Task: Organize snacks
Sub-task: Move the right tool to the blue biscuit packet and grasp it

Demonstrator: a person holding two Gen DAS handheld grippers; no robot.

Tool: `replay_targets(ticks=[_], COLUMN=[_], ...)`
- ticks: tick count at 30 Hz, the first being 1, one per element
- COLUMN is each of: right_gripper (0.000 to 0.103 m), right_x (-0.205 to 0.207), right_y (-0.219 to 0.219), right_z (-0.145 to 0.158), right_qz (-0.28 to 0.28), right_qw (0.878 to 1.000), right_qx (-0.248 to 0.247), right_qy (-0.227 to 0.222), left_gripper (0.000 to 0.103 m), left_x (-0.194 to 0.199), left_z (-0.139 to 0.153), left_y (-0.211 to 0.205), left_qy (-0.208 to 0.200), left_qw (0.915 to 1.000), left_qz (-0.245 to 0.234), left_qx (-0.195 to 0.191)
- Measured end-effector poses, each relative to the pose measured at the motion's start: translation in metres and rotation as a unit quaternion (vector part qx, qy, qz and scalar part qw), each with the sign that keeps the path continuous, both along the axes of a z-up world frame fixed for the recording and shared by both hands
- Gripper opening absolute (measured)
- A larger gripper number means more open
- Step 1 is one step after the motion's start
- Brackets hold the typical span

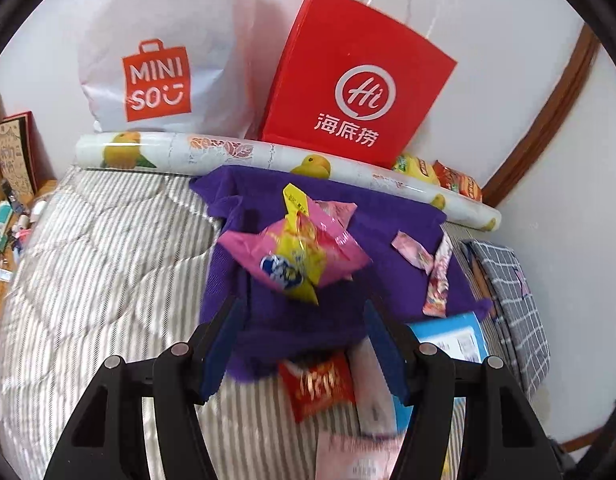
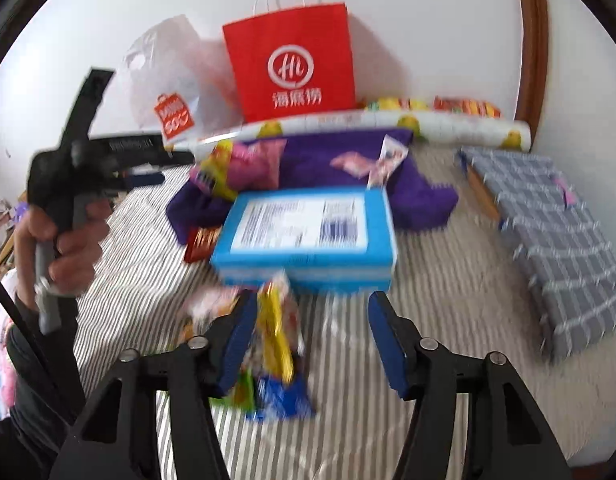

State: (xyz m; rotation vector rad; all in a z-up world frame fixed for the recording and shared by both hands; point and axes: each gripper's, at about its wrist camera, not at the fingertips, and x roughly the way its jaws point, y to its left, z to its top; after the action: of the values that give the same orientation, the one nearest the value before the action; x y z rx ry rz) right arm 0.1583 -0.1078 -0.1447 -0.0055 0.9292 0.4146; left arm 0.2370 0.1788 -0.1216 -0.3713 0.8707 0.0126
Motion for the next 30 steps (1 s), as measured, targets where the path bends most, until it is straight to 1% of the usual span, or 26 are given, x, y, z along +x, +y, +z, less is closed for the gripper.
replay_targets(ticks=[3,7,11,13,15,17,20,22,24,26,27,28,30], right_gripper=[0.049,0.043,0.043,0.042,0.042,0.042,0.047,0.056,0.059,0.057,0.05,0.047,0.045], right_x=[-0.013,-0.025,-0.026,-0.025,-0.027,-0.028,-0.033,-0.035,-0.037,-0.041,-0.042,-0.043,-0.043], right_y=[0.001,0.008,0.015,0.019,0.021,0.025,0.032,0.037,0.042,0.048,0.048,0.045,0.04], right_z=[-0.016,-0.033,-0.047,-0.054,-0.057,-0.061,-0.064,-0.068,-0.07,-0.071,-0.071,-0.07,-0.068], right_qz=[0.009,0.023,0.022,0.025,0.029,0.039,0.044,0.046,0.049,0.054,0.056,0.058,0.063], right_qw=[1.0,0.999,0.998,0.998,0.998,0.997,0.996,0.996,0.996,0.994,0.994,0.995,0.994], right_qx=[-0.002,-0.017,-0.036,-0.039,-0.036,-0.039,-0.049,-0.06,-0.069,-0.092,-0.09,-0.084,-0.083], right_qy=[0.024,0.041,0.044,0.051,0.047,0.056,0.054,0.051,0.035,0.016,0.014,0.015,0.018], left_gripper=[0.061,0.061,0.061,0.061,0.061,0.061,0.061,0.061,0.061,0.061,0.061,0.061,0.061], left_x=[-0.023,-0.044,-0.064,-0.073,-0.078,-0.084,-0.089,-0.092,-0.096,-0.1,-0.102,-0.105,-0.11], left_z=[0.009,0.013,0.016,0.017,0.018,0.019,0.02,0.02,0.019,0.017,0.016,0.015,0.012], left_y=[-0.001,0.002,-0.002,-0.002,-0.002,-0.001,-0.001,-0.004,-0.008,-0.013,-0.016,-0.019,-0.023], left_qy=[-0.007,-0.007,-0.008,-0.008,-0.007,-0.006,-0.006,-0.007,-0.005,-0.002,0.0,0.001,0.003], left_qw=[0.9999,0.9999,0.9996,0.9995,0.9994,0.9993,0.9991,0.9989,0.9988,0.9984,0.998,0.9976,0.9969], left_qz=[-0.003,-0.003,-0.005,-0.006,-0.005,-0.004,-0.005,-0.008,-0.013,-0.02,-0.023,-0.027,-0.035], left_qx=[0.014,0.009,0.025,0.03,0.034,0.037,0.041,0.045,0.047,0.054,0.059,0.064,0.07])
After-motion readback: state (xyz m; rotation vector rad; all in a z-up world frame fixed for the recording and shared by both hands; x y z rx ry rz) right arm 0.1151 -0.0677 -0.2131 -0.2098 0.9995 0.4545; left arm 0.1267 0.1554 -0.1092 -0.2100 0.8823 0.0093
